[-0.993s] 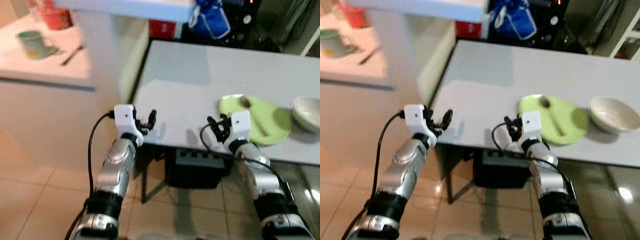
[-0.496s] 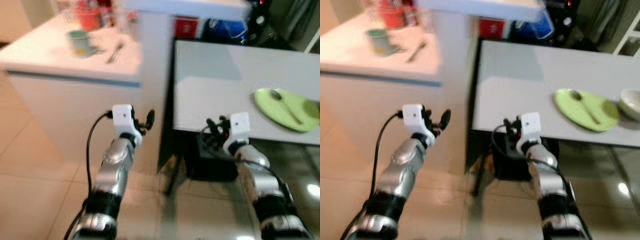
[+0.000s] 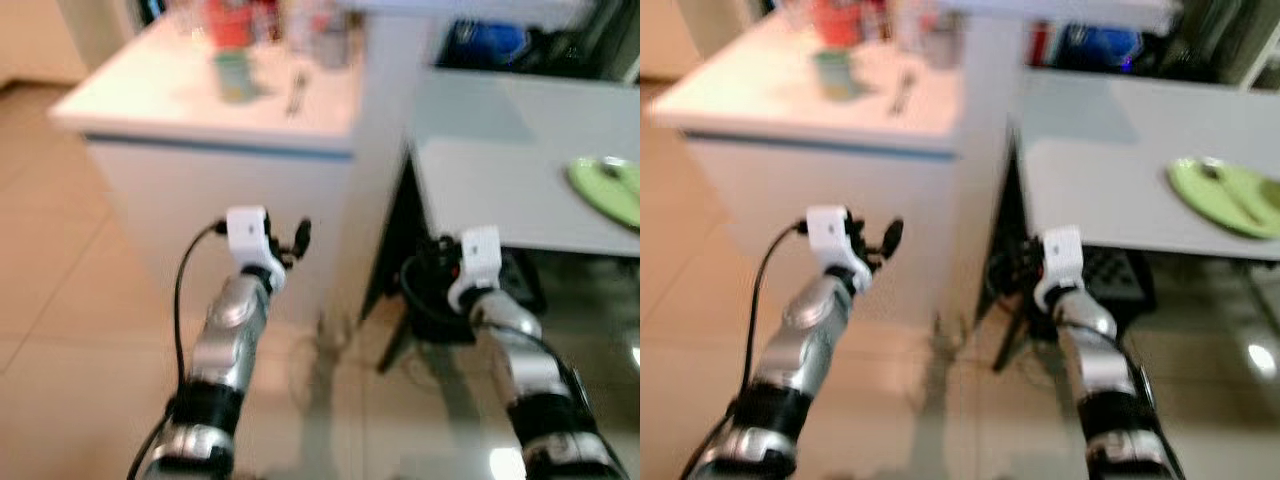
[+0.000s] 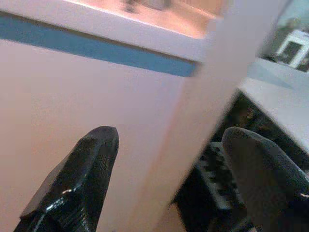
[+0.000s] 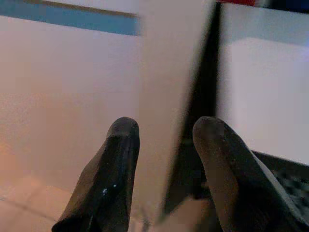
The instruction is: Setting the table
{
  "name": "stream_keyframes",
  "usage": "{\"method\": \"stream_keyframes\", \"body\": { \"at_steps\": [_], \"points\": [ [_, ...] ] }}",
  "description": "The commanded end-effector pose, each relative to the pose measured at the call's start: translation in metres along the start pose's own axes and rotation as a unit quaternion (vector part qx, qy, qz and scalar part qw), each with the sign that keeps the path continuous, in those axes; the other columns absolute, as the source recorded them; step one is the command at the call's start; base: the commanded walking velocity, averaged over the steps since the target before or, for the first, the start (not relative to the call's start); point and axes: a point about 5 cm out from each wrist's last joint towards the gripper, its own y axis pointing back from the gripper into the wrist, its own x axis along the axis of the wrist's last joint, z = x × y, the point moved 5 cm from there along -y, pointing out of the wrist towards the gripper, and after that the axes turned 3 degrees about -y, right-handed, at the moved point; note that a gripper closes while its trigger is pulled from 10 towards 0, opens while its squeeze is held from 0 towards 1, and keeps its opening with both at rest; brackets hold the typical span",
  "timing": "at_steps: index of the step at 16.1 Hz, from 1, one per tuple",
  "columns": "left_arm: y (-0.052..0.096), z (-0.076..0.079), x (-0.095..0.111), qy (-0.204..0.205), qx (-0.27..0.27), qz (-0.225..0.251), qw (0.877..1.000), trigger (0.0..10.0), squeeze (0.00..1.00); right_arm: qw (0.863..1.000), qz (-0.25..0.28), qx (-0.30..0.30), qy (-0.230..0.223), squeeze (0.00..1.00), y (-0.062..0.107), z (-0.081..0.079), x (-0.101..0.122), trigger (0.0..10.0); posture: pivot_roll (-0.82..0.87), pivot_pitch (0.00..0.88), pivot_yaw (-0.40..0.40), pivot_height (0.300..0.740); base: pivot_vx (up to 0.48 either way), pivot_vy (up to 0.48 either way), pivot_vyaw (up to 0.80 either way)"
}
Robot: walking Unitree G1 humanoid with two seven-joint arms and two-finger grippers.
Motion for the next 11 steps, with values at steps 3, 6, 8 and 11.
{"method": "stream_keyframes", "body": {
  "at_steps": [3, 6, 8, 11],
  "points": [
    [-0.0019, 0.0002, 0.0022, 0.0, 0.004, 0.001, 1.0, 10.0, 0.0, 1.0, 0.006, -0.001, 0.006, 0.0, 0.0003, 0.0026, 0.0048, 10.0, -0.03, 0.0, -0.032, 0.74, 0.0, 0.48, 0.0],
    [0.0001, -0.001, 0.0018, -0.009, 0.006, 0.003, 1.0, 10.0, 0.0, 1.0, 0.005, -0.001, 0.005, 0.0, 0.0007, 0.0015, 0.0035, 10.0, -0.03, 0.0, -0.032, 0.74, 0.0, 0.0, 0.0],
    [-0.0001, -0.001, 0.0021, -0.013, 0.007, 0.003, 1.0, 10.0, 0.0, 1.0, 0.005, -0.001, 0.006, 0.0, 0.0011, 0.0009, 0.0032, 10.0, -0.03, 0.0, -0.031, 0.74, 0.0, 0.0, 0.0],
    [-0.0001, -0.0017, 0.0016, -0.015, 0.008, 0.002, 1.0, 10.0, 0.0, 1.0, 0.004, -0.001, 0.006, 0.0, 0.0015, 0.0012, 0.0029, 10.0, -0.03, 0.0, -0.032, 0.74, 0.0, 0.0, 0.0]
  ]
}}
